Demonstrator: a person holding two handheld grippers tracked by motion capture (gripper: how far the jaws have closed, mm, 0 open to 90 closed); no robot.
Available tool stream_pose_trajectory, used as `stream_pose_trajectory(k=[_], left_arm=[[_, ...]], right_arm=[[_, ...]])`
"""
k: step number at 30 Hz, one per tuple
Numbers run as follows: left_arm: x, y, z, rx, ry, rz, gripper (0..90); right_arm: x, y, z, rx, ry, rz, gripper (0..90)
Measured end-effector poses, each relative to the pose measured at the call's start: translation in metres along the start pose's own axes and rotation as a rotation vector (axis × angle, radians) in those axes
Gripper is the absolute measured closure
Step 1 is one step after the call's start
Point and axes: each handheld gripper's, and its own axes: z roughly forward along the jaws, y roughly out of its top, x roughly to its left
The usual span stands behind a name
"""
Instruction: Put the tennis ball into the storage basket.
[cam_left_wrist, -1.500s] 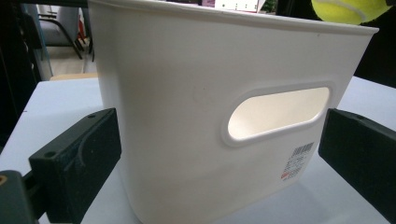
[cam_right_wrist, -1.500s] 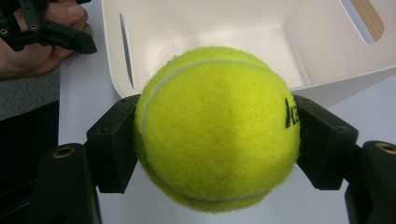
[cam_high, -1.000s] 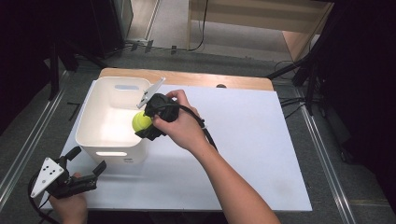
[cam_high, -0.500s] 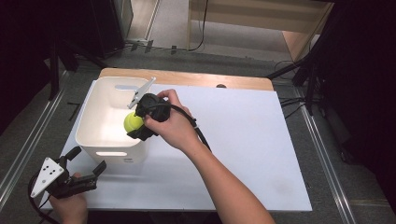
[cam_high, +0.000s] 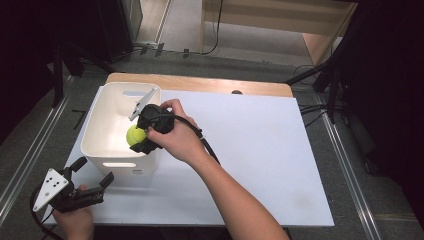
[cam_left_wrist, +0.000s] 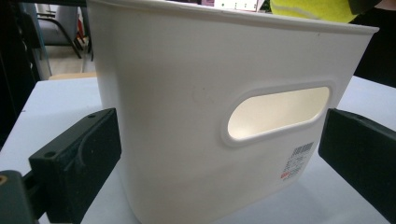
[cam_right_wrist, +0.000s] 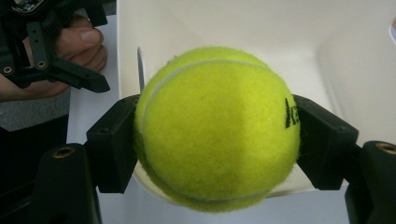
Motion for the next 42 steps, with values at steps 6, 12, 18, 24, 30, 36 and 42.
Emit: stream_pose_trajectory(k=[6, 12, 18, 24, 30, 36, 42], left_arm=[[0.000, 0.000, 0.001, 0.001, 0.001, 0.003, 0.0], [0.000, 0.000, 0.000, 0.002, -0.001, 0.002, 0.0], [0.000, 0.000, 0.001, 0.002, 0.000, 0.005, 0.0], [0.000, 0.000, 0.000, 0.007, 0.001, 0.006, 0.0], [-0.001, 0.000, 0.001, 0.004, 0.003, 0.008, 0.0], [-0.001, 0.000, 0.001, 0.009, 0.003, 0.011, 0.0], [-0.001, 0.000, 0.001, 0.010, 0.003, 0.013, 0.0]], right_arm=[[0.000, -0.001, 0.005, 0.019, 0.007, 0.002, 23.1], [0.002, -0.003, 0.008, 0.043, 0.001, -0.002, 20.4], [0.001, -0.004, -0.002, 0.019, -0.001, 0.014, 14.3], [0.001, -0.012, -0.012, -0.012, -0.009, 0.004, 9.1], [0.003, -0.026, -0.025, -0.036, -0.032, 0.024, 0.0], [0.005, -0.045, -0.036, -0.062, -0.083, 0.063, 0.0], [0.006, -0.070, -0.044, -0.094, -0.110, 0.111, 0.0]])
